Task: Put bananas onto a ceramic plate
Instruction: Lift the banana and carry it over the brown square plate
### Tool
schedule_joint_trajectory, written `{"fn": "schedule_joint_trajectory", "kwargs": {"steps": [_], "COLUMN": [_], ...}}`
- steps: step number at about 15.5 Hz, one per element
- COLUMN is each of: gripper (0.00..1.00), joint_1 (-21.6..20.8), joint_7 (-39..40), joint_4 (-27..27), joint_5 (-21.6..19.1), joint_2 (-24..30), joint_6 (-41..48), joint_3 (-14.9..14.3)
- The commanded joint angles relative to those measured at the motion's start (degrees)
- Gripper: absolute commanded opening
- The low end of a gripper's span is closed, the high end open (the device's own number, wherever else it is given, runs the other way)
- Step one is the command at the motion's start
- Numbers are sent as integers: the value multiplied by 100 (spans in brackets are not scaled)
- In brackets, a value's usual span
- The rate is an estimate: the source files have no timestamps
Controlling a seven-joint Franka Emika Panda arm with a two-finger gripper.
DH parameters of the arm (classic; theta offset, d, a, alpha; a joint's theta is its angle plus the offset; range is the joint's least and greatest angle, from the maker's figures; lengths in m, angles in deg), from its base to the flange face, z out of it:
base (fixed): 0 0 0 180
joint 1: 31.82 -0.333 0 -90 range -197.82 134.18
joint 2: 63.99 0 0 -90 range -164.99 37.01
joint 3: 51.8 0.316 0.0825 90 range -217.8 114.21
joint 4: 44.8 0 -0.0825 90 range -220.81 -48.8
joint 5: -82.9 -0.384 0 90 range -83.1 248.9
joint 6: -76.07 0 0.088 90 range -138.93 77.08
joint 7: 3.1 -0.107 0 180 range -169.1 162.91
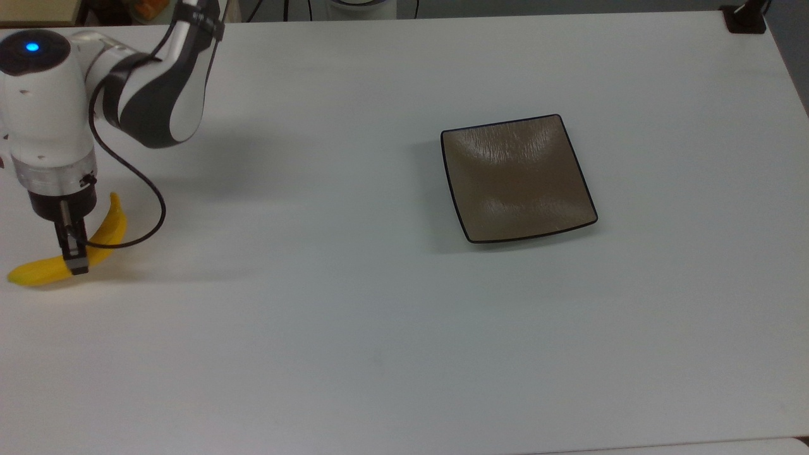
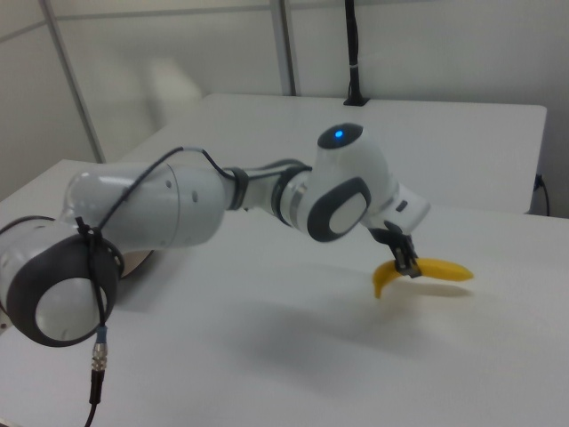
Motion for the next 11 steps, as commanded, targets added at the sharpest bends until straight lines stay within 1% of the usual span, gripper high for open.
{"fn": "schedule_joint_trajectory", "kwargs": {"steps": [1,4,6,7,11], "gripper": [26,26,26,26,26], "joint_1": [-219,-570,-808,-913,-993], "joint_7": [586,937,1043,1061,1044], "joint_4": [-558,-998,-1375,-1542,-2140], "joint_5": [-394,-403,-394,-386,-333], "joint_2": [827,1372,1715,1873,2541], "joint_6": [923,1459,1593,1593,1575], "joint_3": [120,155,216,313,875]}}
